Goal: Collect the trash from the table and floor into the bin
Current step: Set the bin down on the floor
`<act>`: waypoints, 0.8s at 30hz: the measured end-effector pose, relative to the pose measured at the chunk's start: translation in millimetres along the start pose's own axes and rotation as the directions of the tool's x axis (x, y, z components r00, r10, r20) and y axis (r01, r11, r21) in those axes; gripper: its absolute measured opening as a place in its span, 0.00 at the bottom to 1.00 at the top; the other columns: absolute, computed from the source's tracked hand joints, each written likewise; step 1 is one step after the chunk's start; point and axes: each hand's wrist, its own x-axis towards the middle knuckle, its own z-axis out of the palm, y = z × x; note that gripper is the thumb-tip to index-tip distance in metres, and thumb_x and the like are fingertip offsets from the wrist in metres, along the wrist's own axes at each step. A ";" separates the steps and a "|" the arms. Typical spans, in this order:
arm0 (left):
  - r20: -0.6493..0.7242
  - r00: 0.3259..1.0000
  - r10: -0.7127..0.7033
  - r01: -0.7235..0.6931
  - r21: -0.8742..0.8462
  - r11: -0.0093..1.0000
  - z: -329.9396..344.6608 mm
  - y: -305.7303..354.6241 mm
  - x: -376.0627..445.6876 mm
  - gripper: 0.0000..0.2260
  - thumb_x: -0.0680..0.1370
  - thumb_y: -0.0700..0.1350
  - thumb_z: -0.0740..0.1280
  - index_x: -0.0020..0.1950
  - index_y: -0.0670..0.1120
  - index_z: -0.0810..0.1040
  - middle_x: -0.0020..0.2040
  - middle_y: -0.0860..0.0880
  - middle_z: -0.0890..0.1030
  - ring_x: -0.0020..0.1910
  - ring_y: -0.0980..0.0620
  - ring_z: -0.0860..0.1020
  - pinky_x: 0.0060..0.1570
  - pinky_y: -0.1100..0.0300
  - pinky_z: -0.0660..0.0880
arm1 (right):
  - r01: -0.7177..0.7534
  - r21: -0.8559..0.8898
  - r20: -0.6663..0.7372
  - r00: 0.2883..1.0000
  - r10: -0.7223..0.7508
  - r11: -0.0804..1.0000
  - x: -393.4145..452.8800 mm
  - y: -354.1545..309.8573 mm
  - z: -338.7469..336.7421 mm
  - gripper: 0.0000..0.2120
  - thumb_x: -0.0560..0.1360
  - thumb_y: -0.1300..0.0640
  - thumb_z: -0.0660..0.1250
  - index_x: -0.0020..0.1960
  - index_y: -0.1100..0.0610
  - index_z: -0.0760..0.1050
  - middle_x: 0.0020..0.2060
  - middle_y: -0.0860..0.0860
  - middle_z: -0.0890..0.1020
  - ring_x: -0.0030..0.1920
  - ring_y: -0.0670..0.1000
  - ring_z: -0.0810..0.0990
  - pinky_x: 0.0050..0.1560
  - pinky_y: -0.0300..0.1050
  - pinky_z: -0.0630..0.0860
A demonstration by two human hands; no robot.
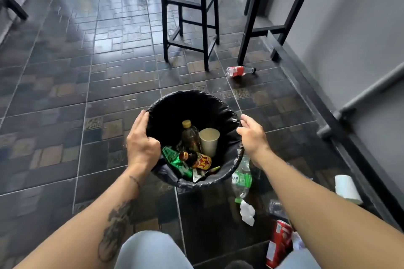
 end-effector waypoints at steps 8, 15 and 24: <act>-0.072 0.997 0.013 -0.015 -0.025 1.000 40.3 -62.9 35.6 0.33 0.69 0.27 0.58 0.75 0.40 0.72 0.76 0.46 0.71 0.76 0.50 0.67 0.75 0.66 0.54 | 0.065 0.025 0.011 0.998 -0.065 0.998 49.0 33.0 46.6 0.26 0.77 0.65 0.60 0.75 0.56 0.67 0.74 0.55 0.70 0.74 0.52 0.67 0.68 0.43 0.64; 0.036 0.996 -0.078 0.072 0.158 0.985 31.7 -81.8 44.8 0.37 0.71 0.32 0.61 0.81 0.47 0.62 0.82 0.54 0.59 0.79 0.50 0.62 0.77 0.54 0.56 | 0.183 -0.218 0.052 0.983 -0.175 0.959 52.3 33.2 76.1 0.30 0.75 0.62 0.59 0.77 0.50 0.63 0.74 0.52 0.69 0.73 0.54 0.67 0.74 0.53 0.64; 0.077 0.996 0.042 -0.064 0.305 0.950 38.0 -52.5 37.2 0.31 0.75 0.41 0.63 0.79 0.46 0.64 0.82 0.48 0.59 0.81 0.45 0.54 0.77 0.35 0.51 | 0.229 -0.357 0.099 0.973 -0.207 0.906 42.4 46.0 27.3 0.30 0.76 0.62 0.61 0.77 0.48 0.64 0.73 0.51 0.71 0.72 0.51 0.68 0.69 0.43 0.63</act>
